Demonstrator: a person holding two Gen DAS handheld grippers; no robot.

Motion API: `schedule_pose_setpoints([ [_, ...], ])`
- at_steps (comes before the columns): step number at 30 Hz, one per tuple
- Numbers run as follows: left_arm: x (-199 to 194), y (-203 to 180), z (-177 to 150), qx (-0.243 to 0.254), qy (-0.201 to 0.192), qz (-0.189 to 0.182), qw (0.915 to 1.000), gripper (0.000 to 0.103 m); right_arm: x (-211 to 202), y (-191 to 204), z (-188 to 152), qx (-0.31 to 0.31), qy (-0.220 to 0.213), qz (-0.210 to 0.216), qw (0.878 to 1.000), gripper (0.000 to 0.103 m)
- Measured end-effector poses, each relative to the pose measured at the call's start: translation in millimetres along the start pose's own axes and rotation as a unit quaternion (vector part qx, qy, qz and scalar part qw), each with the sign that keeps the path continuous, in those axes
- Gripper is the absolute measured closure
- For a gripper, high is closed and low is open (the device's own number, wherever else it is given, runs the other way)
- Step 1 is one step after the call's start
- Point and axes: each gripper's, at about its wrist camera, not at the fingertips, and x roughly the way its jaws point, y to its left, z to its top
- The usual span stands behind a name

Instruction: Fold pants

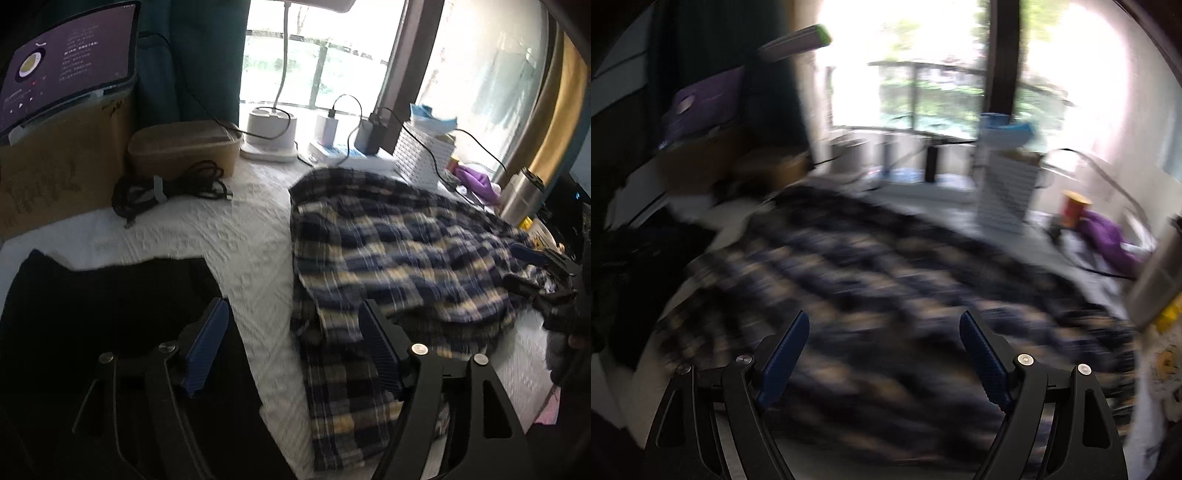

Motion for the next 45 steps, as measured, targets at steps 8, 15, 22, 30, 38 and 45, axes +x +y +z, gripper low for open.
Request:
schedule_pose_setpoints([
  [8, -2.9, -2.6, -24.7, 0.029, 0.012, -0.015, 0.9994, 0.028, 22.0, 66.8, -14.5, -0.032, 0.038, 0.06, 0.997, 0.042],
  [15, 8.9, -6.8, -29.1, 0.053, 0.025, -0.017, 0.9981, 0.028, 37.6, 90.6, -25.2, -0.044, 0.068, 0.093, 0.992, 0.066],
  [22, 34.8, -11.8, -14.6, 0.073, 0.038, -0.025, 0.9963, 0.028, 45.2, 91.5, -30.1, -0.052, 0.077, 0.099, 0.991, 0.08],
  [30, 51.4, -15.7, -6.2, 0.079, 0.058, -0.048, 0.994, 0.064, 32.3, 84.6, -29.1, -0.047, 0.047, 0.115, 0.991, 0.097],
  [38, 34.6, -25.5, -10.2, 0.073, 0.056, -0.072, 0.9932, 0.101, 15.4, 90.4, -37.9, -0.058, 0.034, 0.131, 0.989, 0.097],
  [45, 1.9, -24.5, -22.8, 0.059, 0.054, -0.075, 0.994, 0.102, 4.0, 92.7, -54.4, -0.063, 0.04, 0.131, 0.989, 0.097],
])
